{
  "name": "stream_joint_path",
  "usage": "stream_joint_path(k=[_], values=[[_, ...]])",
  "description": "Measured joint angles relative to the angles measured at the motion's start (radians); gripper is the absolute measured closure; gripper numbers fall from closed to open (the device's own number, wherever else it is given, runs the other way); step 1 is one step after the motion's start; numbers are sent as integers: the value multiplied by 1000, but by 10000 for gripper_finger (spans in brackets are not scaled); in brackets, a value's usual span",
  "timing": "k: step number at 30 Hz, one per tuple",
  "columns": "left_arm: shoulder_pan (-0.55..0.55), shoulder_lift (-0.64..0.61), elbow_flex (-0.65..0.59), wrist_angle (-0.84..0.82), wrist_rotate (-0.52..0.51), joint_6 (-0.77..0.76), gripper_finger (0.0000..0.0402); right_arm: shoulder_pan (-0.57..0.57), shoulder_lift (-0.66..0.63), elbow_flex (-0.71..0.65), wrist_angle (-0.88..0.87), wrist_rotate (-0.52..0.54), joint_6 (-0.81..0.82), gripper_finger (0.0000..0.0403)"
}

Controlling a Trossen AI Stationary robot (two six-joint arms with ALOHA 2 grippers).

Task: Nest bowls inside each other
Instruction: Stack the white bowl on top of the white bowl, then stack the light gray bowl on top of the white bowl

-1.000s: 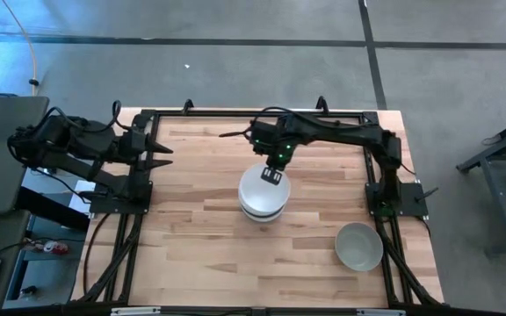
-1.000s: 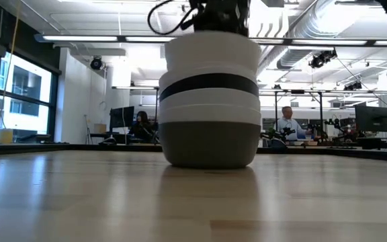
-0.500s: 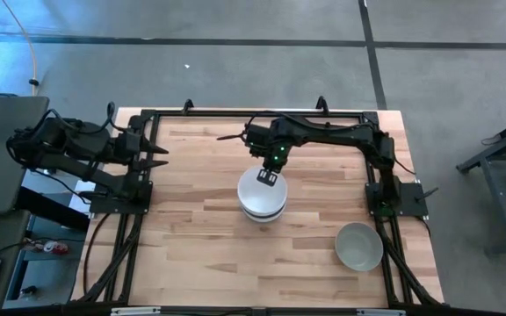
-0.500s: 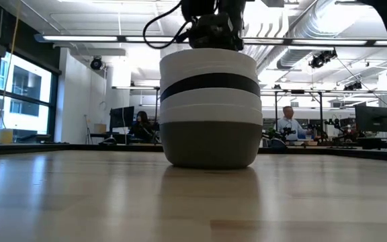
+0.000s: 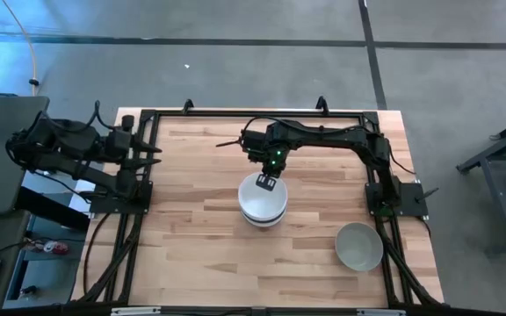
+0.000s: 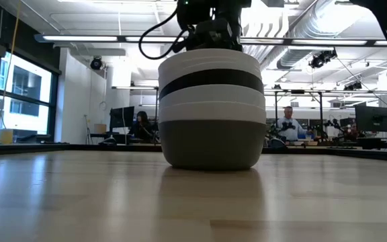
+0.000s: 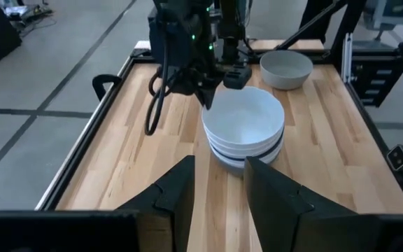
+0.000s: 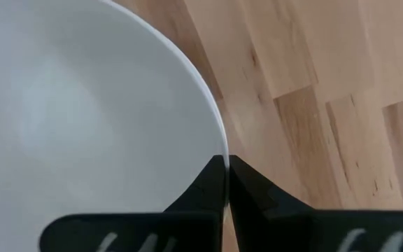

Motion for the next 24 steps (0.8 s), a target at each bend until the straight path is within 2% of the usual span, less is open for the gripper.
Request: stream_joint_path(k=[6, 17, 24], values=[[0, -8, 0, 5, 0, 0, 288, 0, -2, 0, 1, -7, 16, 387], [0, -7, 0, 5, 0, 0, 288, -4, -12, 0, 3, -42, -4, 255], [0, -7, 0, 4, -7, 0, 288, -15, -86, -1, -16, -44, -11, 207]])
